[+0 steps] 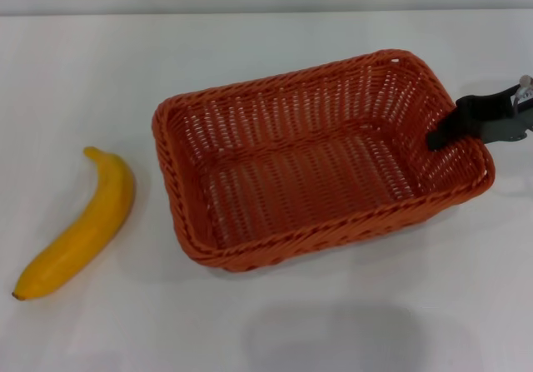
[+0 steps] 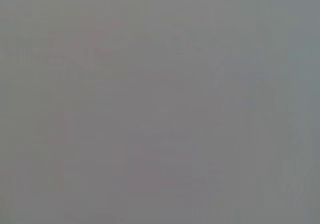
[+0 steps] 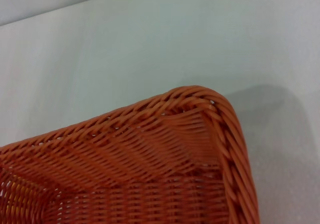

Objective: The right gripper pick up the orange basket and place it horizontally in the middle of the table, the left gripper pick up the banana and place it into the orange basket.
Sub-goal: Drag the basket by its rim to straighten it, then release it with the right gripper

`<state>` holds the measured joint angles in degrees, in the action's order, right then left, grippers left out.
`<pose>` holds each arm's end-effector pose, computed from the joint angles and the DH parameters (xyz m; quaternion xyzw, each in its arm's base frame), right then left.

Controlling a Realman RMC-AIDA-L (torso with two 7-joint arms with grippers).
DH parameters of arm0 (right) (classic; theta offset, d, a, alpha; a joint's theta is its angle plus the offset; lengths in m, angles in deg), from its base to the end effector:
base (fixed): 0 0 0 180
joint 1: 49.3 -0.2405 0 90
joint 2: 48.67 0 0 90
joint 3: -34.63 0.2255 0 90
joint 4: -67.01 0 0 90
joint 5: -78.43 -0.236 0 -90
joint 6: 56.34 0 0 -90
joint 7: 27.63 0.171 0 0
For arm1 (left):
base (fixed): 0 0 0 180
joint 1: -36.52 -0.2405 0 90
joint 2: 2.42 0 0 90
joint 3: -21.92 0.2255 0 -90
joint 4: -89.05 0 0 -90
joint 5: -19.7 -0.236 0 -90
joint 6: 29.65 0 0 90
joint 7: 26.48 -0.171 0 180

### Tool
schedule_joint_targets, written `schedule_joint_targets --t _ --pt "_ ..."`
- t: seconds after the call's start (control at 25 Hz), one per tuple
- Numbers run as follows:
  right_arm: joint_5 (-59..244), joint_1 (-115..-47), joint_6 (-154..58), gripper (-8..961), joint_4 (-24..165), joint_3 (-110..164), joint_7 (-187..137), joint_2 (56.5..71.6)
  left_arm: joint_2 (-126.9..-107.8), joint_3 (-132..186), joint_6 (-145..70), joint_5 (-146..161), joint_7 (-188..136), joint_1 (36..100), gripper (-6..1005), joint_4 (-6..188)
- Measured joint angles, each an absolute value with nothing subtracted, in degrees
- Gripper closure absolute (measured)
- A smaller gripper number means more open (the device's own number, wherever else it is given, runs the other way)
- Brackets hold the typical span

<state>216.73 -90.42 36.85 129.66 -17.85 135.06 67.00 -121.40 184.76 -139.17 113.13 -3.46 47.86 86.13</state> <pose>0.1797 0.3988 0.0458 -0.7847 0.6059 0.0226 0.1290 -0.3481 0.2210 0.1021 -0.5191 -0.1055 -0.4482 0.7201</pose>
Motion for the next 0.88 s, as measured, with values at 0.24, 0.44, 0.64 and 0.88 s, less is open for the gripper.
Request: schedule_joint_targets --t 0.24,0.44,0.64,0.88 --pt "216.2 -90.4 38.0 747 129.5 -18.0 134.6 66.62 -121.43 184.8 -139.2 113.1 -3.5 47.7 319 86.3" --pt "215.5 -90.4 39.0 549 129.4 -18.0 134.4 66.42 -121.42 184.8 -139.2 113.1 -3.5 47.8 320 86.3" --pt "215.2 -90.4 41.6 468 129.1 -17.6 133.8 66.26 -121.42 184.8 -139.2 113.1 -3.5 47.9 321 86.4" --pt "215.2 -89.9 44.7 385 130.1 -17.5 133.7 66.24 -121.49 184.8 -139.2 113.1 -3.5 48.1 321 86.4"
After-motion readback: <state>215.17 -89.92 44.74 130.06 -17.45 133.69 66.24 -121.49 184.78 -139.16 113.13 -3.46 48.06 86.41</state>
